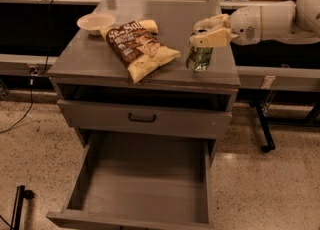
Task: Pick green can from middle drawer and place on counter
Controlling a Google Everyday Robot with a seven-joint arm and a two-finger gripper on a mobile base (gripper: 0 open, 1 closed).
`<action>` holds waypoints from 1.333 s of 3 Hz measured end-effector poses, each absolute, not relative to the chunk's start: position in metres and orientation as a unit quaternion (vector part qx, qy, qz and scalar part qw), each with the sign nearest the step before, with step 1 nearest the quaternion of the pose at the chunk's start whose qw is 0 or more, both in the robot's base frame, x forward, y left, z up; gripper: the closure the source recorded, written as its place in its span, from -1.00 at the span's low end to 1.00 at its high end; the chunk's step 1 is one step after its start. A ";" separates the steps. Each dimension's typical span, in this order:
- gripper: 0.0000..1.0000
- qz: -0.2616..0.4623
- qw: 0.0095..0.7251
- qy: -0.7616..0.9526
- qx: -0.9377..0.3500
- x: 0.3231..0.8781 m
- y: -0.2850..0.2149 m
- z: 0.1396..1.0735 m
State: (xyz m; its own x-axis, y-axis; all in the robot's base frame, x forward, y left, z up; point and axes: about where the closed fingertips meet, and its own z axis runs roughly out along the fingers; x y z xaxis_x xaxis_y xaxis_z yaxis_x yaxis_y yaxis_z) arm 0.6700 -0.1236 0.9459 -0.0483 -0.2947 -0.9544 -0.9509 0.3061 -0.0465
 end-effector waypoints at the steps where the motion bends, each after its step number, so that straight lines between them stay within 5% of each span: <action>1: 1.00 0.338 0.493 0.649 -0.470 0.683 -0.129 0.939; 4: -0.31 0.342 0.500 0.647 -0.463 0.688 -0.135 0.924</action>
Offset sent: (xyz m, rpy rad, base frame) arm 0.0246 -0.0251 -0.0234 0.0118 0.0285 -0.0749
